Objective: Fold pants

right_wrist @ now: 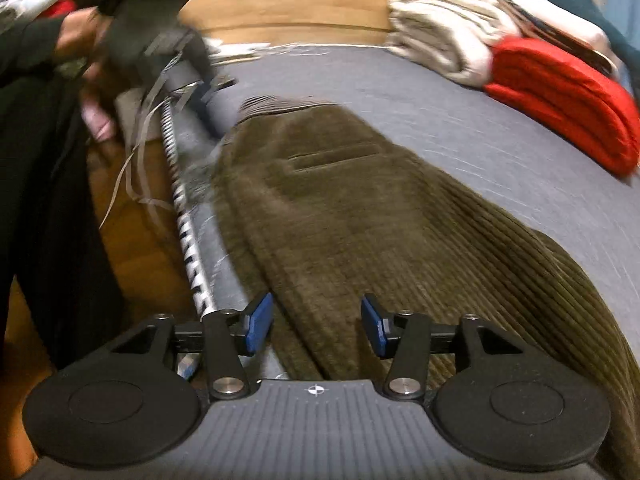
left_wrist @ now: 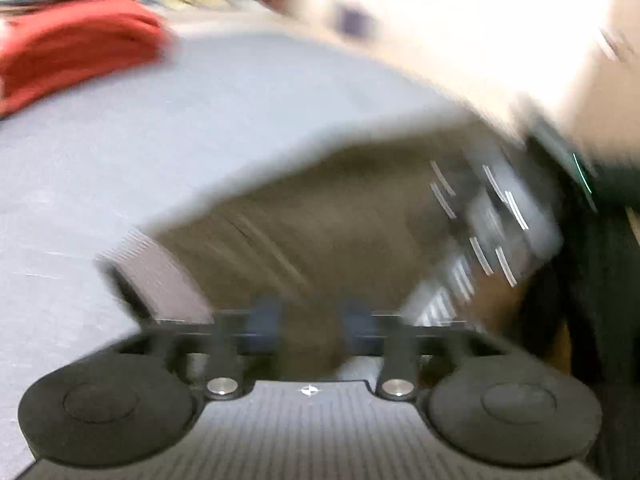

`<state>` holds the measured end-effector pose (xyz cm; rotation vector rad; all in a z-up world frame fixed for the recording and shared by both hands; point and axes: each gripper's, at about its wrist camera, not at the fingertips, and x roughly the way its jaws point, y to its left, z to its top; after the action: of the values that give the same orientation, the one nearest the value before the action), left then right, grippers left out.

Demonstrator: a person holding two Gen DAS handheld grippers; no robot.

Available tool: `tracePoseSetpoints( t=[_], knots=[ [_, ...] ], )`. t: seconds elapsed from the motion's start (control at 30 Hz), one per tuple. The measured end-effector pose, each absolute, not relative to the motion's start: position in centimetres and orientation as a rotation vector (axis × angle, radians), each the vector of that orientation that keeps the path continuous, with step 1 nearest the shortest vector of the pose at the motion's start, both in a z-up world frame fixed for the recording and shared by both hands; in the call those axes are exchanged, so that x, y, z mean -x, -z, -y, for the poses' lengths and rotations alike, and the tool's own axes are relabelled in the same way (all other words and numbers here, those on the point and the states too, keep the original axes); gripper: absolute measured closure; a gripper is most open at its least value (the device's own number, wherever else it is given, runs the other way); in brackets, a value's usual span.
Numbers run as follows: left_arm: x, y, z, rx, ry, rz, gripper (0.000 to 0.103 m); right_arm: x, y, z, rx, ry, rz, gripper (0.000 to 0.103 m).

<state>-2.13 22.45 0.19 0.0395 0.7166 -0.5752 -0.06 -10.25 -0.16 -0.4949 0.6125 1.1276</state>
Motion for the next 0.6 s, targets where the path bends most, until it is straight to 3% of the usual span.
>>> tracePoseSetpoints(
  t=[0.23, 0.37, 0.43, 0.5, 0.53, 0.57, 0.6],
  knots=[
    [-5.0, 2.3, -26.5, 0.361, 0.120, -0.835, 0.020, 0.4, 0.9, 7.9, 0.593, -1.166, -0.585, 0.051],
    [-7.1, 3.4, -25.5, 0.398, 0.081, -0.915, 0.021, 0.2, 0.8, 8.2, 0.605, -1.172, -0.591, 0.063],
    [-7.7, 3.9, -25.3, 0.383, 0.074, -0.937, 0.031, -0.1, 0.7, 8.3, 0.588, -1.187, -0.594, 0.070],
    [-8.1, 3.9, -25.5, 0.399, 0.091, -0.955, 0.067, 0.0, 0.4, 8.7, 0.571, -1.202, -0.579, 0.082],
    [-7.9, 3.6, -25.4, 0.372, 0.075, -0.941, 0.069, 0.1, 0.1, 8.9, 0.555, -1.207, -0.569, 0.087],
    [-7.4, 2.8, -25.4, 0.379, 0.070, -0.901, 0.073, 0.1, -0.3, 9.2, 0.531, -1.214, -0.560, 0.099],
    [-6.5, 1.9, -25.3, 0.392, 0.075, -0.859, 0.074, 0.2, -0.7, 9.4, 0.500, -1.217, -0.555, 0.101]
  ],
)
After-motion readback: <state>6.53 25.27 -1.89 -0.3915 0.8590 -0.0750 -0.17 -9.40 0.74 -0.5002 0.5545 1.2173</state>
